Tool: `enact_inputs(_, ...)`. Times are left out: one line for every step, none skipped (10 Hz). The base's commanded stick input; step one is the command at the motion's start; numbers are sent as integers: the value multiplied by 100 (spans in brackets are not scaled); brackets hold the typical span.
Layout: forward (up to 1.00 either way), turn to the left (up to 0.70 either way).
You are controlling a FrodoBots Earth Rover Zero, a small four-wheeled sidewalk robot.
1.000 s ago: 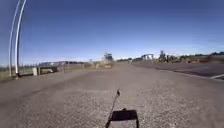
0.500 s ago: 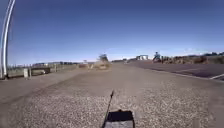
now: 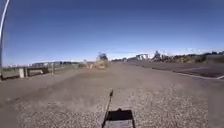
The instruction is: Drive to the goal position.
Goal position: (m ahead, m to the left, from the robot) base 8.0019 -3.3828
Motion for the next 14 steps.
enact_inputs(70, 0)
enact_inputs(70, 0)
enact_inputs(70, 0)
enact_inputs(70, 0)
enact_inputs(70, 0)
enact_inputs(70, 0)
enact_inputs(70, 0)
enact_inputs(70, 0)
enact_inputs(70, 0)
enact_inputs(70, 0)
enact_inputs(70, 0)
enact_inputs(70, 0)
enact_inputs(70, 0)
enact_inputs(70, 0)
